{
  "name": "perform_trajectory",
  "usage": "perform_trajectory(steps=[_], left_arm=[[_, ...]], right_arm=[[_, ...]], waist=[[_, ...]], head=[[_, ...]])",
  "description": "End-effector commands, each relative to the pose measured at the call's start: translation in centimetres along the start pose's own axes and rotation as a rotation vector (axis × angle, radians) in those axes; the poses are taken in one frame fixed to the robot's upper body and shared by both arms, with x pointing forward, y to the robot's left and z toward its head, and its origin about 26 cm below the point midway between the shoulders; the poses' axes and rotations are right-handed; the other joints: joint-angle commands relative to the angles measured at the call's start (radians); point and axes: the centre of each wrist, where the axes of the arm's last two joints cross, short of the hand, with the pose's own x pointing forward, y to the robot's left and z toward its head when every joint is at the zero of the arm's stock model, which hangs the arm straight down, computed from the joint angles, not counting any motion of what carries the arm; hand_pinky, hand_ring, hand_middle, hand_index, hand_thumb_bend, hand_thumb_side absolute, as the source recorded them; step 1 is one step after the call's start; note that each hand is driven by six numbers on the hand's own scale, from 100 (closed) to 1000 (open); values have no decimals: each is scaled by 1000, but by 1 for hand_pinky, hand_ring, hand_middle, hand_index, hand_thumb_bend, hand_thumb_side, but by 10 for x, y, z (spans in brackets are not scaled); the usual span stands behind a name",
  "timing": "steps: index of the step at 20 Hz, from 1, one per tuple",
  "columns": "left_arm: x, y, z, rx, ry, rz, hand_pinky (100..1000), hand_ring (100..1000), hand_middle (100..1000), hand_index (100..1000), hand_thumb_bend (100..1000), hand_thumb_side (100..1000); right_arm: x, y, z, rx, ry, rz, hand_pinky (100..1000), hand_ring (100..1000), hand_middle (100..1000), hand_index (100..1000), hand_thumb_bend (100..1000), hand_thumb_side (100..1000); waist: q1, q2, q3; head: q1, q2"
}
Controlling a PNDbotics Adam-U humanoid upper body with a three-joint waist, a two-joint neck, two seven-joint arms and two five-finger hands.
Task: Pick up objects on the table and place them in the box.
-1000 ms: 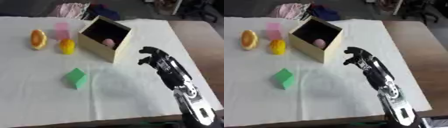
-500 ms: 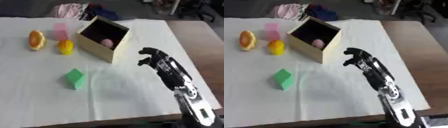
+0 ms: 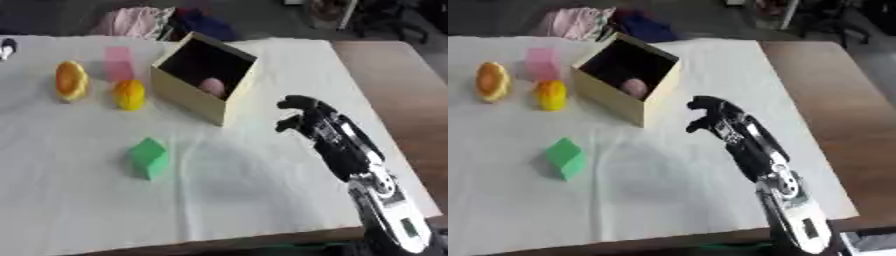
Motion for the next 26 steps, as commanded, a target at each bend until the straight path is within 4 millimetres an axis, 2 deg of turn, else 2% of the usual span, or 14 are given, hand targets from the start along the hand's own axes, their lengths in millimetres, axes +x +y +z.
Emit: perform_trajectory(steps=[1, 4, 8, 10, 12, 14, 24, 25, 26], left_arm=[[7, 18, 0, -12, -29, -134, 831, 803, 873, 944, 411, 348], [14, 12, -4, -36, -45, -195, 828, 804, 879, 948, 458, 371], [22, 1, -9, -35, -76, -217, 824, 800, 880, 947, 442, 429], [26, -5, -11, -27, -88, -213, 819, 795, 873, 942, 428, 404], [28, -12, -13, -18, -92, -206, 822, 799, 879, 947, 420, 445], [30, -17, -13, -8, -81, -205, 824, 802, 883, 949, 433, 434], [34, -45, -17, 53, -4, -191, 830, 810, 899, 954, 383, 631], [34, -48, -17, 45, -1, -190, 830, 810, 901, 955, 382, 637], [34, -51, -17, 35, 3, -191, 828, 809, 901, 956, 399, 596]], right_arm=[[5, -1, -4, 14, -21, 4, 828, 638, 790, 849, 100, 683], [5, 0, -5, 15, -23, 3, 828, 638, 789, 849, 100, 683], [6, 1, -6, 19, -27, 0, 828, 638, 789, 849, 100, 683], [6, 1, -7, 20, -29, -2, 828, 638, 789, 849, 100, 683], [6, 2, -7, 22, -30, -3, 828, 638, 789, 849, 100, 683], [7, 2, -8, 23, -32, -3, 828, 637, 789, 849, 100, 684], [8, 4, -10, 32, -39, -8, 829, 637, 789, 849, 100, 684], [8, 4, -11, 33, -40, -9, 829, 637, 789, 850, 100, 684], [8, 4, -11, 34, -41, -9, 829, 637, 789, 849, 100, 684]], waist=[[7, -21, -2], [6, -20, -4], [2, -17, -8], [0, -16, -10], [-1, -14, -14], [-2, -12, -17], [-7, -6, -26], [-8, -5, -27], [-8, -4, -27]], head=[[4, 5], [5, 5], [10, 5], [13, 5], [18, 5], [22, 5], [31, 5], [32, 5], [33, 4]])
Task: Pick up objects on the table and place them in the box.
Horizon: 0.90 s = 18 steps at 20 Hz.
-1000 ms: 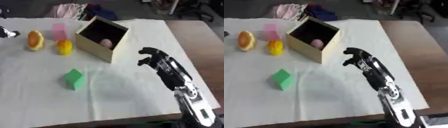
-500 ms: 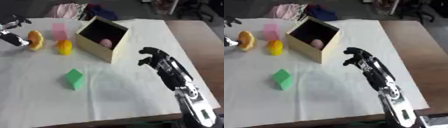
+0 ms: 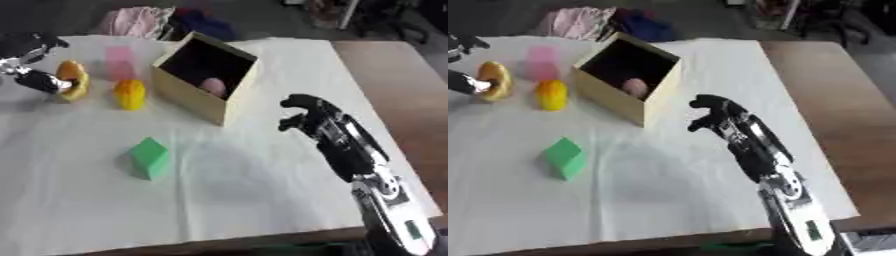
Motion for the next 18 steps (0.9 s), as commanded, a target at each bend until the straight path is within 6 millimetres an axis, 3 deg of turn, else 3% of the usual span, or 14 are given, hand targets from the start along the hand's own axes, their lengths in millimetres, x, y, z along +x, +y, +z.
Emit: perform_trajectory(steps=[1, 4, 9, 13, 18], left_arm=[[-5, 6, 1, 8, 24, -23, 826, 808, 901, 957, 405, 564], [-4, -3, 2, -37, 35, -23, 815, 798, 896, 953, 416, 444], [-4, -10, 2, -93, 45, -10, 787, 762, 865, 935, 426, 358], [-2, -10, 2, -87, 26, 15, 733, 636, 732, 856, 355, 333], [-3, -4, 3, -30, -29, 48, 661, 480, 507, 687, 194, 295]], right_arm=[[6, 0, -6, 13, -29, 3, 829, 637, 789, 850, 100, 684], [7, 0, -6, 14, -30, 4, 829, 637, 789, 850, 100, 685], [7, 0, -7, 14, -31, 4, 829, 637, 789, 850, 100, 684], [7, 0, -7, 14, -30, 5, 829, 637, 789, 850, 100, 684], [7, -1, -7, 12, -29, 6, 830, 637, 789, 850, 100, 682]], waist=[[-8, -5, -2], [-8, -3, -3], [-9, -3, -2], [-9, -4, -1], [-8, -7, 1]], head=[[3, 4], [2, 5], [-1, 5], [-2, 5], [-5, 5]])
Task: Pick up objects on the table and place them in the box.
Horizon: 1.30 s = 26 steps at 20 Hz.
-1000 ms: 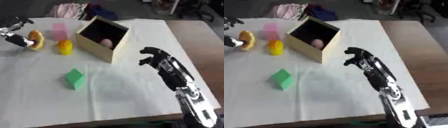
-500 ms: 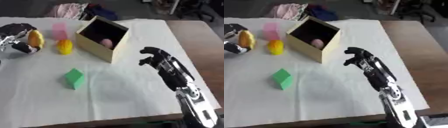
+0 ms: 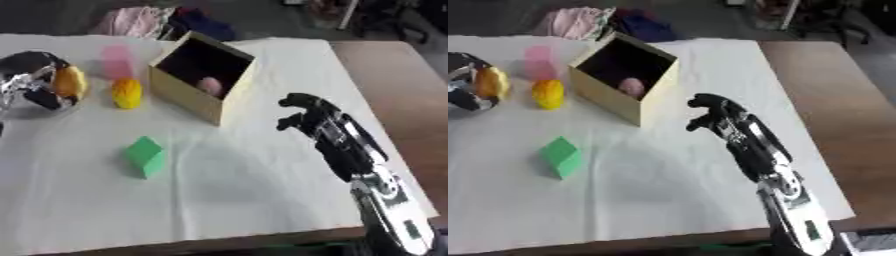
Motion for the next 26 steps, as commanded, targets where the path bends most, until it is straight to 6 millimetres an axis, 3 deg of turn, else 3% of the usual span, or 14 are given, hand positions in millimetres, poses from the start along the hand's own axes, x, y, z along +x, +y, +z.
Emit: perform_trajectory(steps=[1, 4, 10, 14, 15, 16, 21, 26], left_arm=[[-9, 19, 5, 63, -27, -1, 651, 464, 487, 670, 178, 290], [-16, 32, 10, 101, -57, 16, 618, 409, 429, 611, 100, 264], [-32, 85, 29, 243, -126, 85, 614, 386, 404, 585, 100, 231], [-28, 116, 38, 352, -199, 130, 616, 377, 396, 577, 100, 218], [-23, 122, 38, 373, -226, 138, 618, 380, 400, 580, 100, 279], [-17, 126, 36, 386, -250, 145, 618, 381, 400, 581, 100, 214], [22, 132, 18, 394, -354, 150, 616, 384, 404, 586, 100, 208], [65, 123, -1, 385, -451, 88, 630, 420, 441, 623, 100, 199]], right_arm=[[6, -3, -3, 3, -19, 10, 830, 637, 789, 850, 100, 682], [6, -4, -3, -1, -19, 13, 830, 637, 789, 850, 100, 682], [5, -5, -1, -6, -14, 17, 830, 637, 789, 850, 100, 682], [4, -5, -1, -6, -12, 18, 831, 637, 789, 851, 100, 682], [4, -5, -1, -5, -12, 17, 831, 637, 789, 851, 100, 676], [4, -4, -1, -3, -12, 16, 831, 637, 789, 851, 100, 682], [4, -2, -3, 9, -14, 7, 832, 637, 789, 851, 100, 683], [3, 1, -5, 23, -17, -3, 832, 637, 789, 851, 100, 683]], waist=[[-7, -7, 1], [-4, -8, 3], [2, -11, 6], [6, -15, 4], [6, -15, 3], [5, -16, 2], [0, -16, -8], [-4, -14, -18]], head=[[-5, 5], [-8, 5], [-17, 5], [-21, 5], [-21, 5], [-21, 5], [-13, 5], [-2, 5]])
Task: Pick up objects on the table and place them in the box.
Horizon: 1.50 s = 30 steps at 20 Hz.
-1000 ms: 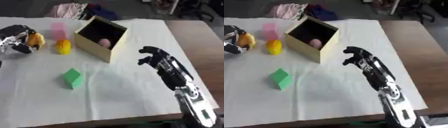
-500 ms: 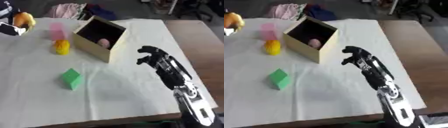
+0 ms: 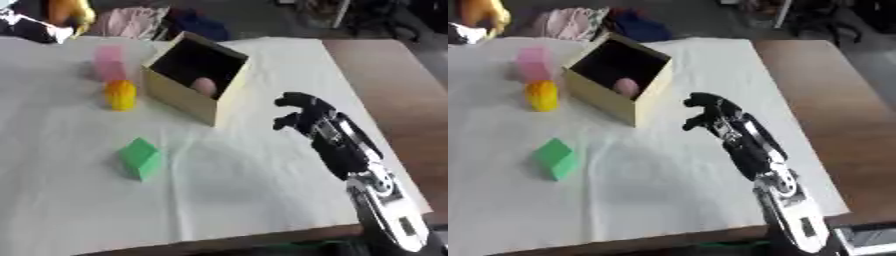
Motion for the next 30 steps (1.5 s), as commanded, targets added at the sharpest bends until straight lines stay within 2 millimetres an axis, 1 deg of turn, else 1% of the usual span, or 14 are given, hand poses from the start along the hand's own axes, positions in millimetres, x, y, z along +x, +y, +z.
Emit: perform_trajectory(steps=[1, 2, 3, 6, 8, 9, 10, 11, 14, 16, 17, 21, 24, 30], left_arm=[[20, 5, -17, 23, -71, -56, 634, 431, 452, 634, 100, 199], [24, -1, -21, 19, -86, -60, 635, 436, 456, 638, 183, 229], [29, -6, -25, 17, -101, -62, 634, 437, 457, 638, 100, 201], [41, -19, -34, 11, -135, -65, 635, 445, 464, 646, 100, 202], [47, -26, -39, 13, -150, -64, 642, 470, 492, 673, 100, 202], [50, -30, -41, 17, -156, -62, 660, 507, 536, 720, 100, 198], [53, -33, -42, 23, -161, -60, 663, 514, 544, 727, 100, 197], [55, -36, -43, 29, -165, -60, 687, 558, 594, 766, 100, 193], [58, -43, -45, 54, -164, -57, 715, 608, 654, 806, 100, 189], [58, -48, -45, 57, -156, -59, 746, 663, 738, 869, 100, 187], [58, -49, -45, 54, -153, -64, 774, 708, 793, 915, 128, 184], [56, -50, -44, 55, -135, -88, 828, 786, 895, 970, 179, 169], [55, -52, -43, 53, -122, -100, 846, 814, 922, 982, 216, 157], [51, -47, -38, 93, -138, -75, 833, 792, 882, 948, 158, 143]], right_arm=[[5, 1, -6, 18, -23, 0, 832, 637, 789, 851, 100, 684], [5, 2, -6, 21, -24, -3, 832, 637, 789, 851, 100, 680], [5, 3, -7, 24, -24, -5, 832, 637, 789, 851, 100, 685], [4, 4, -8, 31, -25, -9, 832, 637, 789, 851, 100, 685], [5, 6, -9, 37, -29, -13, 833, 637, 789, 851, 100, 685], [5, 6, -9, 39, -30, -14, 833, 637, 788, 851, 100, 685], [5, 7, -10, 41, -31, -16, 833, 637, 788, 851, 100, 685], [5, 7, -10, 42, -32, -17, 833, 637, 788, 852, 100, 684], [5, 8, -12, 44, -36, -20, 833, 637, 788, 851, 100, 683], [5, 8, -12, 45, -38, -22, 833, 637, 788, 851, 100, 683], [5, 8, -12, 45, -38, -22, 833, 637, 788, 851, 100, 683], [5, 8, -12, 46, -39, -22, 834, 637, 788, 851, 100, 684], [6, 8, -12, 45, -39, -21, 834, 637, 788, 851, 100, 683], [6, 7, -12, 42, -39, -17, 834, 637, 788, 851, 100, 683]], waist=[[-5, -13, -5], [-6, -13, -8], [-7, -13, -10], [-8, -12, -18], [-9, -11, -23], [-10, -11, -26], [-10, -11, -29], [-11, -11, -31], [-11, -12, -36], [-11, -12, -37], [-11, -12, -38], [-11, -11, -37], [-12, -11, -36], [-11, -12, -32]], head=[[7, 5], [9, 5], [12, 5], [16, 5], [19, 5], [21, 5], [22, 5], [23, 5], [23, 5], [24, 5], [23, 5], [20, 5], [18, 5], [13, 5]])
